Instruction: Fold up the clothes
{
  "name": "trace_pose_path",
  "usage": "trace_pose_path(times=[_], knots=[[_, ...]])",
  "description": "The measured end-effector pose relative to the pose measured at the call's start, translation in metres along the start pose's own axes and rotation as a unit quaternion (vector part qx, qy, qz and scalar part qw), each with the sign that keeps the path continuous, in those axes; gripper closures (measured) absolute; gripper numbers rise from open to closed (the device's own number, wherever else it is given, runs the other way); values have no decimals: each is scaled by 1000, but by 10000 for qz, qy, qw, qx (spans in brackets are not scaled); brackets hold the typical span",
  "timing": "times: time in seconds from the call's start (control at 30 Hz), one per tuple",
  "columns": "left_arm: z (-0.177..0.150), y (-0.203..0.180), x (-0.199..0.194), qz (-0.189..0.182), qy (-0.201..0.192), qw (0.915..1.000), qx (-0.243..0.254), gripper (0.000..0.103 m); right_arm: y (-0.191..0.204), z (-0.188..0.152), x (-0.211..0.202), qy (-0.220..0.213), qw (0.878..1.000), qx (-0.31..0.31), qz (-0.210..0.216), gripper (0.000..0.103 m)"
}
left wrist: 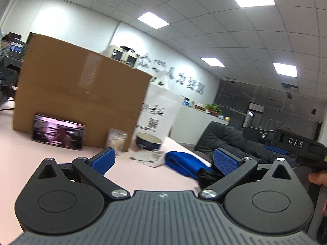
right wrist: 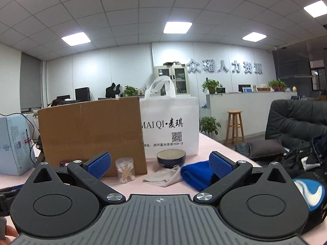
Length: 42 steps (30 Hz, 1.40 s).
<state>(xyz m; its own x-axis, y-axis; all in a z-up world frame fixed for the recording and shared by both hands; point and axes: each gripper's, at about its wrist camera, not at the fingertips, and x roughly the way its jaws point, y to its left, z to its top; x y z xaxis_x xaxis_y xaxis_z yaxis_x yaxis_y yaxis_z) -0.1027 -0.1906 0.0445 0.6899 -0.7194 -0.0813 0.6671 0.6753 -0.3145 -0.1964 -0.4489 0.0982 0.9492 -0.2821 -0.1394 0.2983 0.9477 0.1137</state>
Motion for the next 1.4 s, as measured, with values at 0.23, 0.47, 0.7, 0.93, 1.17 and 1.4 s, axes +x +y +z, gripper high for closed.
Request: trace_pose_path(times=[0.23,0.47,0.7,0.93,1.17,1.4], knots=[[9,42,-30,434,-197,9983,323,0,43,-14,26,228,9978,480,401,0],[18,84,-53,1179,-307,9902,690,0,82,-30,57,414,9922,783,879,0],[30,127,-69,1881,-401,9770,918,0,120,-48,78,492,9889,699,1212,0],[33,157,-71,2402,-326,9607,1354,0,134,-62,105,619,9866,351,1469,0],[35,172,-62,2802,-573,9500,1257,0,143,-73,115,335,9887,-151,1451,0],[20,176,-53,3024,-541,9423,1331,0,138,-92,119,-72,9932,-234,1138,0]])
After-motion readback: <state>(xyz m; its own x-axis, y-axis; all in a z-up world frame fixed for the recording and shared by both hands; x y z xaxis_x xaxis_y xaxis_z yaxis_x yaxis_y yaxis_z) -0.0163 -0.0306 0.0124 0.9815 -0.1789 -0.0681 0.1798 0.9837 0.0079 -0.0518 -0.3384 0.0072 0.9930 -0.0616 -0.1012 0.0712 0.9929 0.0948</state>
